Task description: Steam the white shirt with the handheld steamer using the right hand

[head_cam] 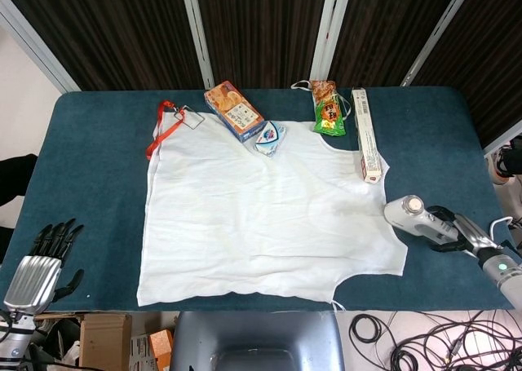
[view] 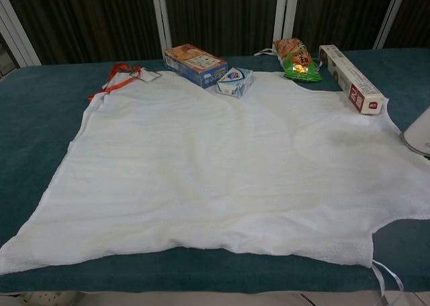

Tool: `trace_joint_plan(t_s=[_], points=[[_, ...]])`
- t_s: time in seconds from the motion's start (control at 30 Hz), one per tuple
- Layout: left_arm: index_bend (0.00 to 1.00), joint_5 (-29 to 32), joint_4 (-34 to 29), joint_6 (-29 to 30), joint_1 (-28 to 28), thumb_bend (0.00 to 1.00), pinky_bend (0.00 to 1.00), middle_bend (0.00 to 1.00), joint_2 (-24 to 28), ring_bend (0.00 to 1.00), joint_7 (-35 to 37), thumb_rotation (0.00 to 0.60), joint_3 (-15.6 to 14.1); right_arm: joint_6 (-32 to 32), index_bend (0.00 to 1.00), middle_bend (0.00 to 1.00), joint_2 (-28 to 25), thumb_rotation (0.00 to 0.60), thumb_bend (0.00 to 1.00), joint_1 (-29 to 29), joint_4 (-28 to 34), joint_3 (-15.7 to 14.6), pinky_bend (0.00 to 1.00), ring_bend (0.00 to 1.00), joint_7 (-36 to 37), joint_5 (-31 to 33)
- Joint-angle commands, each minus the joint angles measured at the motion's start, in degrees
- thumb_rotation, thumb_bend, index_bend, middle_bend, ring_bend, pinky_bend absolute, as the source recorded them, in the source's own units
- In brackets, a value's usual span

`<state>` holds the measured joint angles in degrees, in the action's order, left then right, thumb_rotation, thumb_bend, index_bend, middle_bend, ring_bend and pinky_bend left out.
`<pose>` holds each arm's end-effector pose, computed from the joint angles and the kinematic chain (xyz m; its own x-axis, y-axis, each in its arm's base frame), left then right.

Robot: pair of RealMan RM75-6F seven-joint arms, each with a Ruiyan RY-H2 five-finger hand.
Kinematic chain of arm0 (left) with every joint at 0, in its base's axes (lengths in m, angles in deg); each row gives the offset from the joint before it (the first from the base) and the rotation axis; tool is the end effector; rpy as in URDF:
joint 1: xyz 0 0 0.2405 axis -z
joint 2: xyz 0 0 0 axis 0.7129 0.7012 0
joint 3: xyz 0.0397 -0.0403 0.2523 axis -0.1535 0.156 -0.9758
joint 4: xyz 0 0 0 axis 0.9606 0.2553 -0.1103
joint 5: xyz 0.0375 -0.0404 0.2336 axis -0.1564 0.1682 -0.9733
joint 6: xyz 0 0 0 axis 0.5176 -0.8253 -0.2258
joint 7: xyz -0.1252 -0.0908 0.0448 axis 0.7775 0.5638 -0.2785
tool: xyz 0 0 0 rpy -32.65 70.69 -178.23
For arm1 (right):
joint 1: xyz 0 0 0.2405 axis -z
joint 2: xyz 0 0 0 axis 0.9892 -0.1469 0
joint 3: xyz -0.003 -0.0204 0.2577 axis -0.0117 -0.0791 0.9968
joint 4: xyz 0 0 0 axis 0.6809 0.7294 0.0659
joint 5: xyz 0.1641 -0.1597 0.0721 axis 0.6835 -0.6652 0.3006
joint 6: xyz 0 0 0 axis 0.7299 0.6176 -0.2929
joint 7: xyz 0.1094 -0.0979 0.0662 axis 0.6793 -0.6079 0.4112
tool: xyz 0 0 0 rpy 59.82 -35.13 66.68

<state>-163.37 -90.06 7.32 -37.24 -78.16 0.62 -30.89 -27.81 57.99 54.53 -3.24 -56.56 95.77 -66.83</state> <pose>-0.3164 0.2043 0.1097 0.4735 0.0614 0.8786 0.8738 -0.1584 -0.4598 -0.4240 -0.3128 0.1246 -0.1755 -0.4866 0.8558 -0.9298 0.3676 0.0184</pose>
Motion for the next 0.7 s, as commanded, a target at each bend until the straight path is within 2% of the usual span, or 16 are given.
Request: trace_joint_plan(t_s=[0.03,0.23,0.5,0.7], points=[[0.0,-0.1,0.0,-0.1,0.1,0.37,0.04,0.0,0.0,0.0,0.0,0.6,-0.1,0.0,0.17,0.2,-0.1,0.6,0.23,-0.2,0.0,-0.6,0.34,0.15,0.5,0.0],[0.0,-0.2,0.0,-0.1,0.1,0.37,0.04,0.0,0.0,0.0,-0.1,0.6,-0.2,-0.3,0.17,0.2,-0.2,0.6,0.23,-0.4,-0.1,-1.7,0.34,0.16,1.2,0.4],[0.0,-0.2,0.0,-0.1,0.0,0.37,0.04,0.0,0.0,0.0,0.0,0.6,-0.2,-0.8,0.26,0.28,0.7,0.6,0.23,-0.9,-1.1,-2.6,0.51,0.3,4.4,0.3],[0.0,-0.2,0.0,-0.2,0.1,0.37,0.04,0.0,0.0,0.0,-0.2,0.6,-0.2,-0.7,0.31,0.32,1.1,0.6,0.23,-1.2,-1.7,-3.2,0.56,0.35,4.8,0.7]])
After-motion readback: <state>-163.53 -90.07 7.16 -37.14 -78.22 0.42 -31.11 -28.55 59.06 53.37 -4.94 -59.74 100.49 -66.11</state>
